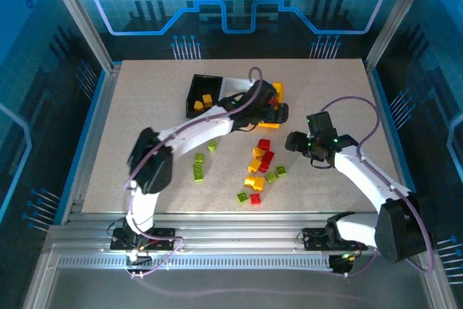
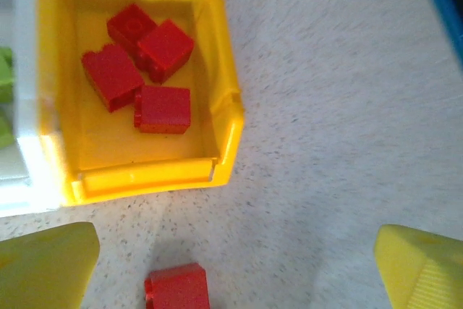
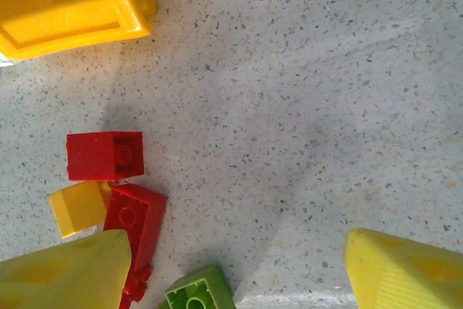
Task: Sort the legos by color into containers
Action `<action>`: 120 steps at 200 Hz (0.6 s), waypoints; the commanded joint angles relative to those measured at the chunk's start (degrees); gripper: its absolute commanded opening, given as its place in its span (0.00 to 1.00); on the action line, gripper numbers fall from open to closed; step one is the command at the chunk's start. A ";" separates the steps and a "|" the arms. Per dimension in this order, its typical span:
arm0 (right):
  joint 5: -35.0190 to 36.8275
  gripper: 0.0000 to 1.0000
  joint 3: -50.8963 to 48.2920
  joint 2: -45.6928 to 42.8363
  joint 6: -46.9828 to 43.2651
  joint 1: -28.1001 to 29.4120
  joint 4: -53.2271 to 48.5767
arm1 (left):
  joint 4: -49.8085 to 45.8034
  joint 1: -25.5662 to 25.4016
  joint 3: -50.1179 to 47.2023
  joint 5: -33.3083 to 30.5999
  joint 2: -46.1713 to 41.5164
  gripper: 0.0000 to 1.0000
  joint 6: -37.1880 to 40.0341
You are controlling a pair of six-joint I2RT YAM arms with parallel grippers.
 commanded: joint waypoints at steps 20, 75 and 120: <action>-2.75 0.78 10.08 9.63 0.09 -0.20 3.28 | 7.23 1.13 -16.69 -2.59 -19.35 0.99 0.61; -0.78 0.73 26.26 27.15 -1.90 -0.47 4.04 | 3.95 1.88 -37.56 -7.02 -38.65 0.99 -0.63; 3.17 0.61 38.01 38.31 -2.04 -1.73 -1.55 | -3.42 2.09 -47.11 -9.65 -51.12 0.99 -4.71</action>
